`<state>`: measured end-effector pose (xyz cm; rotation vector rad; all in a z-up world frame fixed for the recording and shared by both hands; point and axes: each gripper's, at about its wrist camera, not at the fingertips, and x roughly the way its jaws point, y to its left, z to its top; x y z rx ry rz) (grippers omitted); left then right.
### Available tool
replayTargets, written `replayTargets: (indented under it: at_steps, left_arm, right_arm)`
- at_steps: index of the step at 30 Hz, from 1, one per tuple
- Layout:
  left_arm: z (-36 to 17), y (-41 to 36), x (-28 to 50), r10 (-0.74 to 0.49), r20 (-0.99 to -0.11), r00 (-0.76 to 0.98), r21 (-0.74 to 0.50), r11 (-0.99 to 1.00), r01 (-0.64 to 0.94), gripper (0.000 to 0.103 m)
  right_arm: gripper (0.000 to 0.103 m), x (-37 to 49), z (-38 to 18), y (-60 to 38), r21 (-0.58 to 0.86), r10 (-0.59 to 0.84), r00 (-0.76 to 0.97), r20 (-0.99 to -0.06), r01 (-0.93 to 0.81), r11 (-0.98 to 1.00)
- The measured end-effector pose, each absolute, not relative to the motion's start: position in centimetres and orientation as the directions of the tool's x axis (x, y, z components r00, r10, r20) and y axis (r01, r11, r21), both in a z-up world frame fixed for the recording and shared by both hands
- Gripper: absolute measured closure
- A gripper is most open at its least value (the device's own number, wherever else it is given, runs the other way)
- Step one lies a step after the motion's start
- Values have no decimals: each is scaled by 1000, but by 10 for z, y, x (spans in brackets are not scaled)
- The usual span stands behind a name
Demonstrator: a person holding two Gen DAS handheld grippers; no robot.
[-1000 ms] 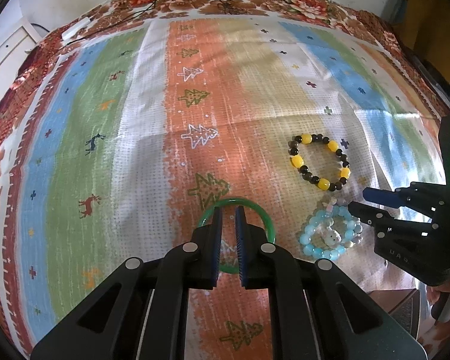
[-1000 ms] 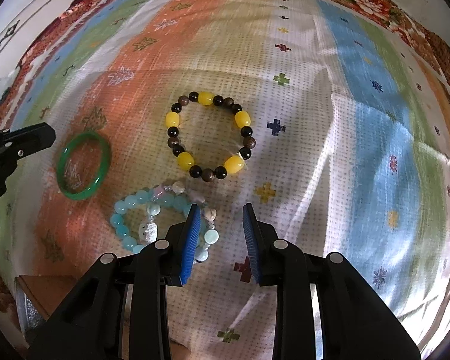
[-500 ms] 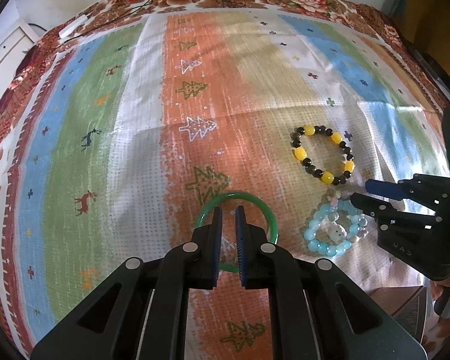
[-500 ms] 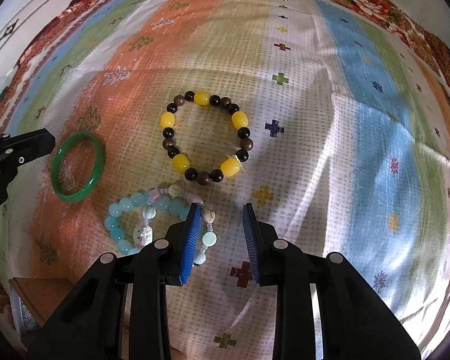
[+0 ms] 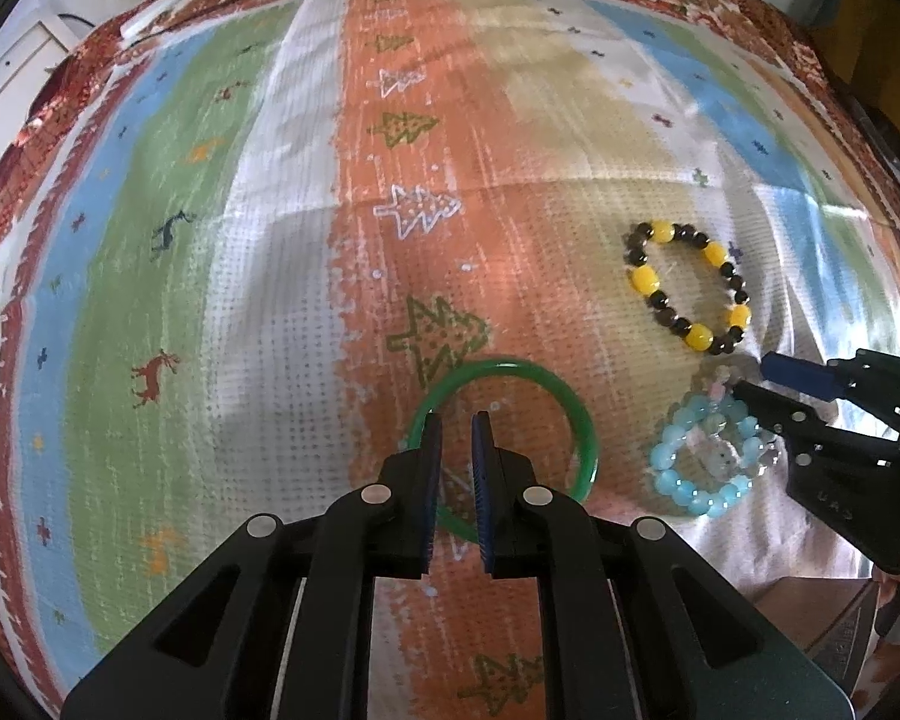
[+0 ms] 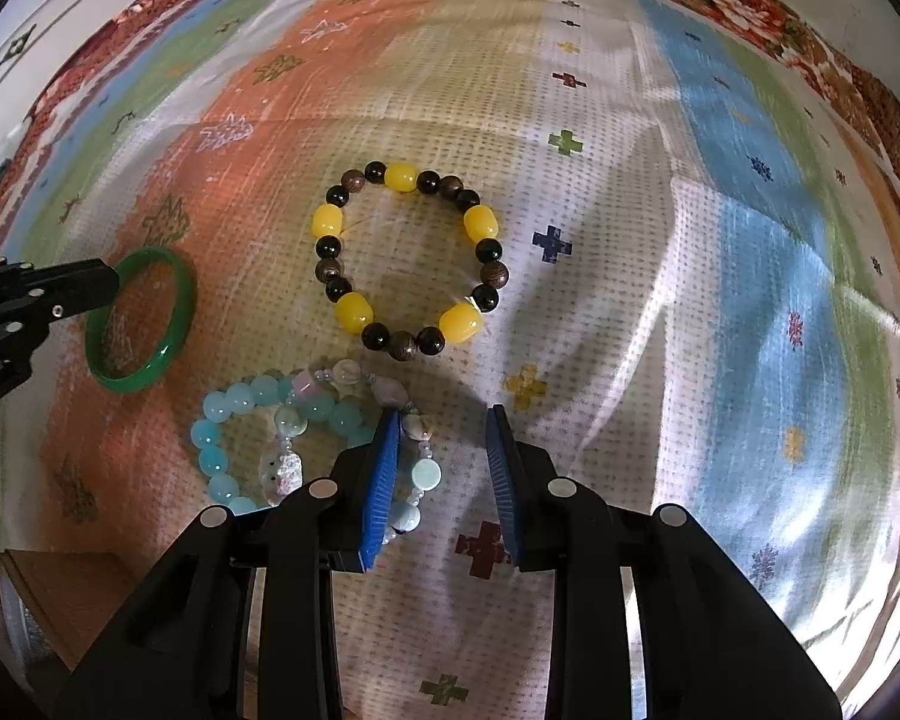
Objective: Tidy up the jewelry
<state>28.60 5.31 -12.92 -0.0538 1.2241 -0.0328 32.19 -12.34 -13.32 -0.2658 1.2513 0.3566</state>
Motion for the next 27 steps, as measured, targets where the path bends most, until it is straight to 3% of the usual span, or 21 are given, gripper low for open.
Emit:
replayTargets:
  at_steps: [6, 11, 24, 27]
  left_arm:
    - [-134, 53, 287, -44, -940, 338, -51, 999, -11, 88]
    - [-122, 57, 287, -31, -925, 379, -43, 999, -22, 72]
    - [-146, 55, 292, 27, -946, 322, 29, 1000, 2, 73]
    - [-149, 54, 293, 44, -944, 326, 49, 999, 8, 85]
  right_arm:
    - [73, 322, -133, -123, 1, 120, 270, -955, -404, 915]
    - [73, 322, -134, -123, -1, 119, 271, -955, -404, 915]
    - [73, 321, -135, -124, 9, 127, 270, -954, -402, 916]
    - [73, 321, -136, -124, 3, 125, 274, -954, -405, 914]
